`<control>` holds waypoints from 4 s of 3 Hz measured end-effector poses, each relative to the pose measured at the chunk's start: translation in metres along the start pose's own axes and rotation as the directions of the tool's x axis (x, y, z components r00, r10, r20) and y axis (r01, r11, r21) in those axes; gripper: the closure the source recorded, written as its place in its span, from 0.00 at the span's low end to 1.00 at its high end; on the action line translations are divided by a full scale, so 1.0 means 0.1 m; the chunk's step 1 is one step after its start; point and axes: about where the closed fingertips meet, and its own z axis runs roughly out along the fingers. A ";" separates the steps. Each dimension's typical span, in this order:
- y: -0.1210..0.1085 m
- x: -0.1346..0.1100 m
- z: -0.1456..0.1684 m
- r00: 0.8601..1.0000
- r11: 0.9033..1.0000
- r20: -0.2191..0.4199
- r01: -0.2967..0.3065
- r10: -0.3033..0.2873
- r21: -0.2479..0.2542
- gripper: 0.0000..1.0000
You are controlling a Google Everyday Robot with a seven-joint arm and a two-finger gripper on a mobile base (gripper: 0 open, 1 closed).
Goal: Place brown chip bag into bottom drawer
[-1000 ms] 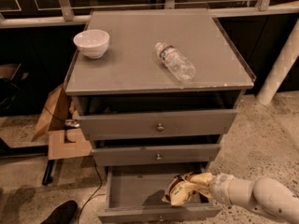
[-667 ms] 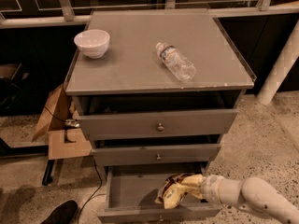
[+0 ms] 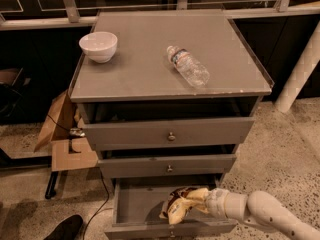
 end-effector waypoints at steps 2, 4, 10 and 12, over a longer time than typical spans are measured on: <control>-0.03 0.15 0.35 0.998 0.997 0.014 0.067 -0.068 0.033 1.00; 0.02 0.30 0.85 0.994 0.994 0.064 0.079 -0.083 0.071 1.00; 0.70 0.92 1.71 0.980 0.983 0.100 0.179 -0.173 -0.052 1.00; 0.90 1.06 1.58 0.973 0.955 0.052 0.232 -0.226 -0.185 1.00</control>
Offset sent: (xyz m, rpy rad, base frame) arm 0.0508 0.0287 -0.0312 0.0121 -0.1071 0.0651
